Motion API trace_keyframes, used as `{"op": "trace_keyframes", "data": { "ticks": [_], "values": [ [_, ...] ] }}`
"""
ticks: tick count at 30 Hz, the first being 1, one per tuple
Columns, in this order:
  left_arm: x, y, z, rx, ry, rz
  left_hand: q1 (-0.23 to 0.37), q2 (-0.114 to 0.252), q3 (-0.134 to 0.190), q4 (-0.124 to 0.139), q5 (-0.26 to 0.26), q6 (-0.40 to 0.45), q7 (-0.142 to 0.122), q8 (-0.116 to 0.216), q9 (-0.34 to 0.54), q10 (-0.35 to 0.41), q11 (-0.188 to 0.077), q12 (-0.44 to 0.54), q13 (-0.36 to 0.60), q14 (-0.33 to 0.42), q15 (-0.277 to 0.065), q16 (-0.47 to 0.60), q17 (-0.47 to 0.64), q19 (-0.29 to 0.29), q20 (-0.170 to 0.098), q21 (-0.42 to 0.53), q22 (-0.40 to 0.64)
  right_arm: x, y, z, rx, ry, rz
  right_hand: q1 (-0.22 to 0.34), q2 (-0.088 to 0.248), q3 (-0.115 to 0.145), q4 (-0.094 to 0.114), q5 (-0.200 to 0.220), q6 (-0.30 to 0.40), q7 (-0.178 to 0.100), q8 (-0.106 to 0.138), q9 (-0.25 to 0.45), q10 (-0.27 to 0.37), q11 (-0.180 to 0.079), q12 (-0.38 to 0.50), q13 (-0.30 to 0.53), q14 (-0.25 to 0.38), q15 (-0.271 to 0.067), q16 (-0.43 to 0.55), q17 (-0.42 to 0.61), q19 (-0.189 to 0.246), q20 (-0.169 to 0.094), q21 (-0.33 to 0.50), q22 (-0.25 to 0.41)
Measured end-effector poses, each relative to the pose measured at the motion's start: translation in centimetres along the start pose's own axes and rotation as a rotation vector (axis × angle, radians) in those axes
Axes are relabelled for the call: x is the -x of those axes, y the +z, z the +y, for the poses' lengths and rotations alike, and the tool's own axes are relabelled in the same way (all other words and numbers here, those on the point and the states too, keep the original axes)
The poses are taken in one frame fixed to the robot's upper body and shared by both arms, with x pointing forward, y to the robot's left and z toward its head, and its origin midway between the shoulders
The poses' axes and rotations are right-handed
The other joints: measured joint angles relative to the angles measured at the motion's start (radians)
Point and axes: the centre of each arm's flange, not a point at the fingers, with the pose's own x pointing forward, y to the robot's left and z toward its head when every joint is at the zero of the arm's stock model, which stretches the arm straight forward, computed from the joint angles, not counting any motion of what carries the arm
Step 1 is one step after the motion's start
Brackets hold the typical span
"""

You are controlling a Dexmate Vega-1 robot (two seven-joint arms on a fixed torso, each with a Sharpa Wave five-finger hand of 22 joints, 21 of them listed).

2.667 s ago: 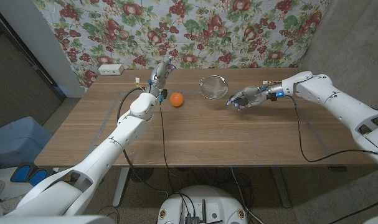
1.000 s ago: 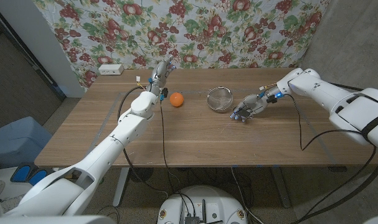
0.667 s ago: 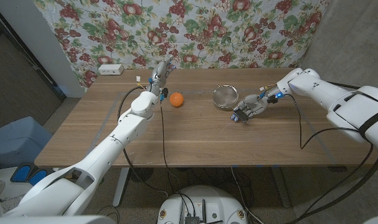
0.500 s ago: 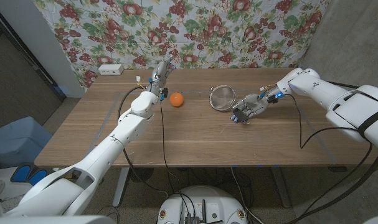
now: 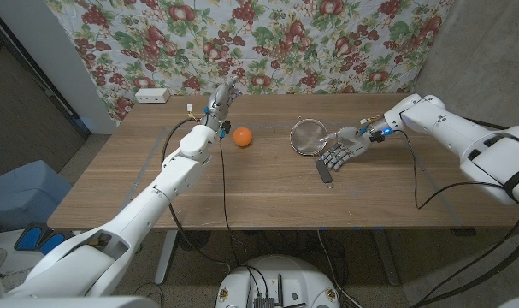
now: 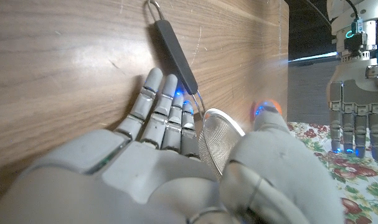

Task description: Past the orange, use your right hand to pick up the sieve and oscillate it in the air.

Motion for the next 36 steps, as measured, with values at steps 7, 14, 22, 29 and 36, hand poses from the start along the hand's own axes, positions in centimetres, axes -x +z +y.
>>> {"op": "trace_keyframes", "data": {
  "ticks": [7, 14, 22, 29, 36],
  "values": [
    [0.1, 0.1, 0.0, -0.001, -0.004, -0.003, -0.004, -0.004, 0.004, -0.004, 0.0, 0.0, 0.0, 0.0, 0.0, 0.0, 0.0, 0.0, 0.0, 0.0, 0.0, 0.0, 0.0, 0.0, 0.0, 0.0, 0.0, 0.4, -0.3, 0.4, -0.037, -0.095, -0.17, 0.012, 0.012, -0.013, -0.013, 0.004, -0.039, -0.025, 0.001, -0.015, -0.073, -0.021, 0.002, -0.007, -0.106, 0.022, -0.029, -0.007, -0.055, -0.02, -0.045, 0.0],
    [0.4, 0.2, 0.1, -0.002, -0.003, -0.005, -0.004, -0.004, 0.004, -0.004, 0.0, 0.0, 0.0, 0.0, 0.0, 0.0, 0.0, 0.0, 0.0, 0.0, 0.0, 0.0, 0.0, 0.0, 0.0, 0.0, 0.0, 1.0, -0.7, 0.8, -0.079, -0.18, -0.34, 0.042, 0.023, -0.023, -0.023, 0.004, -0.026, -0.038, 0.013, -0.023, -0.083, -0.032, 0.009, -0.018, -0.161, 0.021, -0.048, -0.021, -0.071, -0.036, -0.067, -0.001],
    [0.9, 0.3, 0.2, -0.002, -0.001, -0.008, -0.004, -0.004, 0.007, -0.007, 0.0, 0.0, 0.0, 0.0, 0.0, 0.0, 0.0, 0.0, 0.0, 0.0, 0.0, 0.0, 0.0, 0.0, 0.0, 0.0, 0.0, 1.7, -1.1, 1.2, -0.131, -0.242, -0.495, 0.071, 0.017, -0.027, -0.039, 0.004, -0.012, -0.052, 0.019, -0.033, -0.118, -0.026, 0.009, -0.035, -0.254, 0.017, -0.088, -0.054, -0.099, -0.057, -0.107, -0.003],
    [1.5, 0.5, 0.4, -0.003, 0.002, -0.013, -0.004, -0.004, 0.007, -0.007, 0.0, 0.0, 0.0, 0.0, 0.0, 0.0, 0.0, 0.0, 0.0, 0.0, 0.0, 0.0, 0.0, 0.0, 0.0, 0.0, 0.0, 2.2, -1.3, 1.8, -0.153, -0.271, -0.586, 0.113, 0.028, -0.023, -0.057, 0.004, -0.024, -0.068, 0.019, -0.04, -0.143, -0.041, 0.009, -0.054, -0.301, 0.001, -0.104, -0.088, -0.105, -0.073, -0.131, -0.008],
    [2.2, 0.7, 0.8, -0.008, 0.006, -0.015, -0.004, -0.004, 0.014, -0.008, 0.0, 0.0, 0.0, 0.0, 0.001, 0.0, 0.0, 0.0, 0.0, 0.0, 0.0, 0.0, 0.0, 0.004, -0.004, 0.0, 0.0, 2.7, -1.0, 2.3, -0.156, -0.298, -0.66, 0.148, 0.034, -0.021, -0.069, 0.004, -0.078, -0.094, 0.005, -0.049, -0.188, -0.057, 0.004, -0.086, -0.356, -0.005, -0.115, -0.147, -0.111, -0.099, -0.17, -0.007]
  ]
}}
